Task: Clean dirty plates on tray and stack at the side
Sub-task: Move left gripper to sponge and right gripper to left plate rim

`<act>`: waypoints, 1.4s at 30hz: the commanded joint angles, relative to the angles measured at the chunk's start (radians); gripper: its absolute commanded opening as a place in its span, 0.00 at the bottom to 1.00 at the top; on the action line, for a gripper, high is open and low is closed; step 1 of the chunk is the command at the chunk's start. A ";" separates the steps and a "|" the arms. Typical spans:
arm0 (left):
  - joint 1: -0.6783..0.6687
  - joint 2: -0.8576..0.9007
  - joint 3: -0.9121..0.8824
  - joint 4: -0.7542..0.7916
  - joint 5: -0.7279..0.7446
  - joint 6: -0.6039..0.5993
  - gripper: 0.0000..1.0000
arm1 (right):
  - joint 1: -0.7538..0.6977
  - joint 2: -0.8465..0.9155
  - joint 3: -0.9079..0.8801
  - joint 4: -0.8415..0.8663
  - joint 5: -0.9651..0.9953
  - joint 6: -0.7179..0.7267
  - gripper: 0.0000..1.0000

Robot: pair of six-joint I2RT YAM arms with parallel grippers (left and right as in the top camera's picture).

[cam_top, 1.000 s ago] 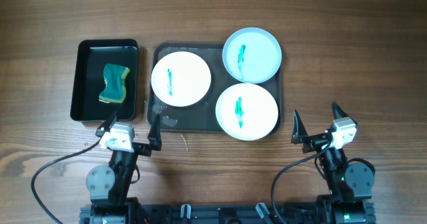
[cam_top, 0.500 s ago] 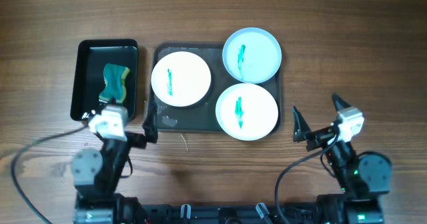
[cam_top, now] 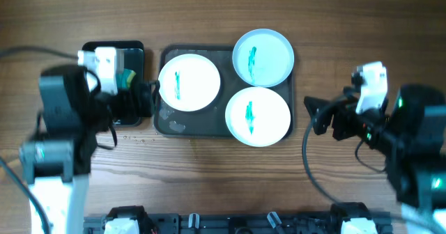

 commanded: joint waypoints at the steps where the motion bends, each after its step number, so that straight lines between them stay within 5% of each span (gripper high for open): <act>1: -0.002 0.150 0.193 -0.127 0.013 -0.003 1.00 | 0.005 0.135 0.123 -0.069 -0.142 0.030 1.00; 8: -0.002 0.257 0.214 -0.107 0.017 -0.003 1.00 | 0.018 0.314 0.124 0.045 -0.259 0.140 1.00; 23: -0.001 0.277 0.214 -0.090 -0.024 -0.004 1.00 | 0.365 0.852 0.388 0.164 0.127 0.429 0.62; 28: -0.001 0.319 0.214 -0.065 -0.214 -0.087 1.00 | 0.432 0.999 0.435 0.287 0.173 0.474 0.54; 42: 0.056 0.478 0.214 -0.016 -0.310 -0.142 1.00 | 0.525 1.244 0.435 0.393 0.229 0.550 0.30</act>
